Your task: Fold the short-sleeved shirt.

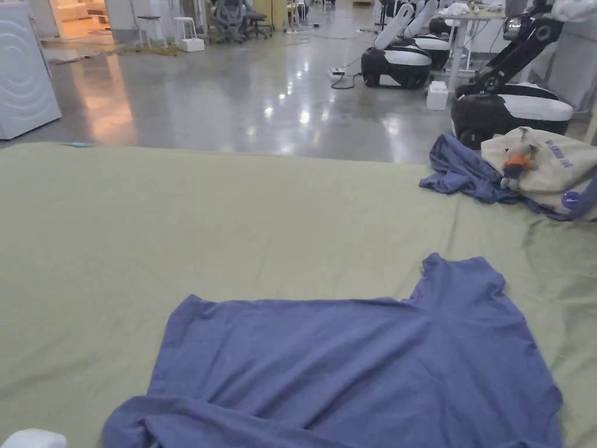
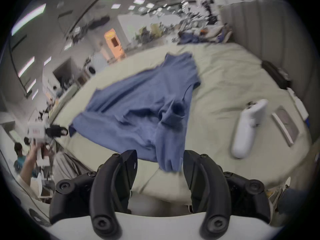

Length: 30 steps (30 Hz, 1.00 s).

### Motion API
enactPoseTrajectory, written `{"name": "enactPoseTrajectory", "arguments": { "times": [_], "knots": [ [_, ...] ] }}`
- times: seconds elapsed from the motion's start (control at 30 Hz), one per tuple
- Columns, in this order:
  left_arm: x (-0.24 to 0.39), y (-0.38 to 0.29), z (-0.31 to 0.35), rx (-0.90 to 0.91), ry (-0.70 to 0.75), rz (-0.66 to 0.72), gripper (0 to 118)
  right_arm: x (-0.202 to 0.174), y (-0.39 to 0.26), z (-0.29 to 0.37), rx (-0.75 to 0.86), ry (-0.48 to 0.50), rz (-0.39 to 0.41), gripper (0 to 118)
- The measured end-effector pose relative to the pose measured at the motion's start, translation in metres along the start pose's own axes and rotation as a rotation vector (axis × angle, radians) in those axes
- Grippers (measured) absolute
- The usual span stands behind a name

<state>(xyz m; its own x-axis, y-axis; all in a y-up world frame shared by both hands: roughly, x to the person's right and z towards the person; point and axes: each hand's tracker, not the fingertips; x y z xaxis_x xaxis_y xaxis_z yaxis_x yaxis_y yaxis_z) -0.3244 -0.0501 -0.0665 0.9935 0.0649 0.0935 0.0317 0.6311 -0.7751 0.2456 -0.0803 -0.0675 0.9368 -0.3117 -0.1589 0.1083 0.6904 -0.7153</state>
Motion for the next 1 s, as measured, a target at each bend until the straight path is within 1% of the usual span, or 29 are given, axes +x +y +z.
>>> {"name": "enactPoseTrajectory", "arguments": {
  "times": [0.03,0.07,0.1,0.13,0.17,0.2,0.23,0.27,0.33,0.37,0.4,0.43,0.47,0.5,0.53,0.57,0.6,0.63,0.67,0.7,0.73,0.77,0.8,0.83,0.87,0.9,0.93,0.97,1.0],
  "knots": [
    [0.004,-0.004,0.019,0.066,0.038,0.005,78,-0.006,0.005,0.020,0.062,-0.010,0.019,62],
    [0.005,-0.004,0.039,0.119,0.049,-0.008,77,-0.013,0.013,0.038,0.122,-0.034,0.021,62],
    [0.003,0.001,0.052,0.164,0.038,-0.021,69,-0.017,0.022,0.052,0.164,-0.036,0.036,54],
    [-0.001,0.021,0.058,0.136,0.019,-0.026,23,-0.025,0.032,0.068,0.239,-0.044,0.059,17],
    [-0.005,0.044,0.058,0.132,0.015,-0.030,0,-0.035,0.045,0.076,0.301,-0.070,0.103,4],
    [-0.005,0.067,0.055,0.121,0.012,-0.032,0,-0.044,0.056,0.080,0.346,-0.128,0.147,4],
    [-0.009,0.088,0.050,0.163,-0.007,-0.037,0,-0.050,0.069,0.083,0.398,-0.112,0.183,4],
    [-0.019,0.126,0.032,0.093,-0.067,-0.016,0,-0.053,0.083,0.083,0.409,-0.049,0.186,4],
    [-0.032,0.179,-0.009,0.062,-0.138,0.002,0,-0.062,0.099,0.080,0.490,0.004,0.189,4],
    [-0.035,0.208,-0.040,0.016,-0.101,-0.008,0,-0.067,0.108,0.076,0.502,0.030,0.215,4],
    [-0.039,0.233,-0.068,-0.046,-0.085,-0.006,0,-0.070,0.112,0.073,0.515,0.025,0.228,4],
    [-0.045,0.254,-0.100,-0.095,-0.089,-0.005,0,-0.073,0.117,0.069,0.524,0.020,0.232,4],
    [-0.049,0.272,-0.134,-0.157,-0.098,0.002,0,-0.074,0.121,0.065,0.517,0.035,0.241,4],
    [-0.052,0.283,-0.159,-0.195,-0.083,0.011,0,-0.077,0.125,0.060,0.518,0.032,0.244,4],
    [-0.055,0.294,-0.187,-0.269,-0.059,0.038,0,-0.077,0.129,0.055,0.512,0.031,0.250,4],
    [-0.057,0.298,-0.206,-0.249,-0.054,0.050,0,-0.076,0.131,0.051,0.511,0.030,0.252,4],
    [-0.059,0.299,-0.219,-0.263,-0.042,0.072,13,-0.074,0.133,0.048,0.507,0.028,0.251,4],
    [-0.061,0.299,-0.235,-0.286,-0.048,0.102,64,-0.068,0.134,0.044,0.497,0.025,0.250,4],
    [-0.060,0.299,-0.251,-0.338,-0.052,0.089,95,-0.064,0.135,0.040,0.488,0.008,0.247,4],
    [-0.054,0.294,-0.259,-0.336,-0.038,0.060,98,-0.060,0.137,0.035,0.469,0.000,0.242,4],
    [-0.047,0.289,-0.266,-0.381,0.008,-0.003,98,-0.056,0.137,0.030,0.444,-0.008,0.233,4],
    [-0.037,0.283,-0.269,-0.389,0.024,-0.064,98,-0.056,0.140,0.022,0.421,-0.019,0.222,4],
    [-0.032,0.279,-0.269,-0.395,0.004,-0.091,97,-0.054,0.140,0.017,0.409,-0.021,0.218,4],
    [-0.026,0.276,-0.264,-0.364,0.033,-0.101,88,-0.051,0.140,0.011,0.394,-0.033,0.210,4],
    [-0.027,0.274,-0.256,-0.318,0.042,-0.101,68,-0.049,0.139,0.004,0.384,-0.047,0.208,4],
    [-0.028,0.275,-0.249,-0.281,0.035,-0.090,30,-0.043,0.138,0.000,0.374,-0.057,0.206,4],
    [-0.030,0.275,-0.241,-0.240,0.010,-0.080,2,-0.040,0.138,-0.007,0.352,-0.071,0.199,4],
    [-0.028,0.276,-0.230,-0.176,0.025,-0.064,2,-0.037,0.139,-0.016,0.337,-0.065,0.189,4],
    [-0.040,0.284,-0.233,-0.225,0.012,-0.071,2,-0.035,0.141,-0.024,0.310,-0.053,0.181,4]
  ]
}}
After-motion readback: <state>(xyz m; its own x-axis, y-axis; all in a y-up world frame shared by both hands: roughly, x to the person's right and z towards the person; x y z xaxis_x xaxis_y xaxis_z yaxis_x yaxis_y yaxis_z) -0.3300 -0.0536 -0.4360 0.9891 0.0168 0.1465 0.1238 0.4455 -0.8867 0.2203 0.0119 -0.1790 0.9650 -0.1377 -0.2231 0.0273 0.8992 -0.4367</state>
